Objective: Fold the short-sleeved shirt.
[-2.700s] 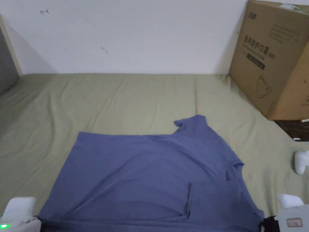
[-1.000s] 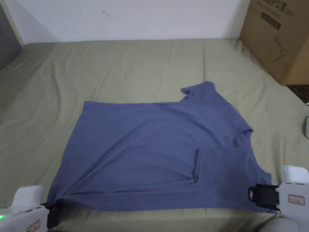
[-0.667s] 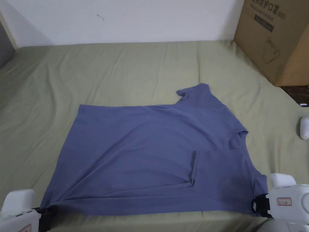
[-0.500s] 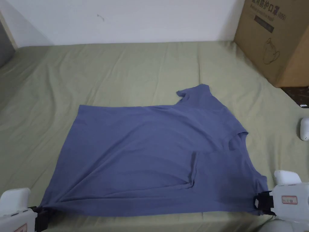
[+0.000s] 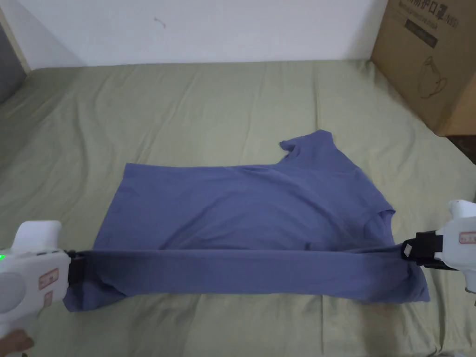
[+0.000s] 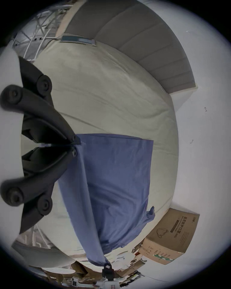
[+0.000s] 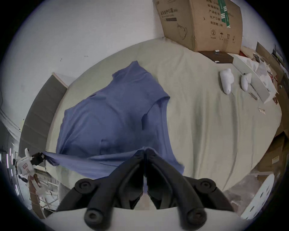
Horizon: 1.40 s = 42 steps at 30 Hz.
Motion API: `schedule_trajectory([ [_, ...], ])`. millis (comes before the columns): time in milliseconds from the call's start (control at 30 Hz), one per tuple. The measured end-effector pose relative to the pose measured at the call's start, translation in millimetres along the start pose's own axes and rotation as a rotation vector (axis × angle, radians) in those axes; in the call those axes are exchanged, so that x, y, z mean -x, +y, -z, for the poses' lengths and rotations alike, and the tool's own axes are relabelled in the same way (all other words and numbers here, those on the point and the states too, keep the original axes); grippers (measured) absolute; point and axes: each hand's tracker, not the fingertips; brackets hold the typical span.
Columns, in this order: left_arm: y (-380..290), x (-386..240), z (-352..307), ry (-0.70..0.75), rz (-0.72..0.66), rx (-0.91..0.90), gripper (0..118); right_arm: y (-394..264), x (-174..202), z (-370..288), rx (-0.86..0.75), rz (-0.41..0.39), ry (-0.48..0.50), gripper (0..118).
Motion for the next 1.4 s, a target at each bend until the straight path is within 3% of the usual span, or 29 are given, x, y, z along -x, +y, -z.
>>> schedule_trajectory([
  [100,19,-6,27,0.007,0.044,0.025,4,18,0,29,0.028,0.032,-0.016,0],
  [133,22,-9,35,0.017,0.063,0.024,14,23,-5,42,0.04,0.084,-0.012,0],
  [200,25,-11,49,0.041,0.097,0.043,70,27,-7,58,0.053,0.082,-0.013,8],
  [233,25,-10,55,0.056,0.091,0.07,91,26,-6,62,0.057,0.081,-0.031,27],
  [267,25,-8,58,0.056,0.081,0.09,101,26,-7,65,0.065,0.071,-0.042,62],
  [300,23,-5,55,0.058,0.063,0.094,101,24,-6,62,0.056,0.058,-0.057,69],
  [533,2,17,6,-0.028,-0.089,0.026,99,6,4,12,-0.023,-0.045,-0.05,64],
  [567,-4,18,-1,-0.06,-0.107,0.017,86,1,6,4,-0.041,-0.063,-0.042,47],
  [600,-12,19,-9,-0.084,-0.128,0.002,60,-6,8,-3,-0.061,-0.078,-0.028,24],
  [633,-20,18,-14,-0.109,-0.146,-0.013,24,-16,9,-8,-0.076,-0.066,-0.016,1],
  [667,-31,15,-15,-0.083,-0.151,-0.005,0,-23,10,-10,-0.086,-0.043,0.004,0],
  [733,-48,11,-14,-0.048,-0.142,0.007,0,-40,10,-9,-0.059,-0.043,0.04,0],
  [867,-61,13,-4,-0.083,-0.168,0.053,0,-62,14,-1,-0.028,-0.055,0.003,0],
  [900,-61,21,4,-0.08,-0.172,0.05,5,-64,14,-2,-0.024,-0.048,0.005,0],
  [933,-58,23,8,-0.053,-0.171,0.038,22,-63,12,1,-0.016,-0.04,0.013,0],
  [967,-55,25,12,-0.032,-0.169,0.022,54,-64,11,0,-0.019,-0.031,0.015,0],
  [1000,-52,29,17,0.002,-0.171,0.015,73,-65,10,-2,-0.025,-0.021,0.015,0],
  [1033,-49,33,27,-0.011,-0.181,0.026,85,-65,9,-3,-0.026,-0.019,0.018,0],
  [1067,-47,37,36,-0.011,-0.206,0.04,87,-64,7,-2,-0.025,-0.016,0.017,0],
  [1133,-48,41,54,-0.042,-0.245,0.079,80,-66,5,-2,-0.024,-0.007,0.009,0],
  [1200,-55,39,71,-0.093,-0.263,0.132,48,-70,4,-1,-0.016,0.004,0.002,0],
  [1233,-61,35,80,-0.062,-0.251,0.162,43,-72,3,0,-0.012,0.009,0.001,0],
  [1267,-63,33,80,0.064,-0.201,0.151,35,-73,2,1,-0.004,0.013,0.0,0],
  [1333,-57,29,68,0.004,-0.218,0.129,4,-77,4,1,0.003,0.018,-0.006,0],
  [1367,-55,29,65,0.003,-0.22,0.119,4,-77,4,1,0.006,0.019,-0.005,0],
  [1400,-53,30,64,-0.023,-0.212,0.101,4,-77,4,1,0.002,0.021,-0.007,8],
])
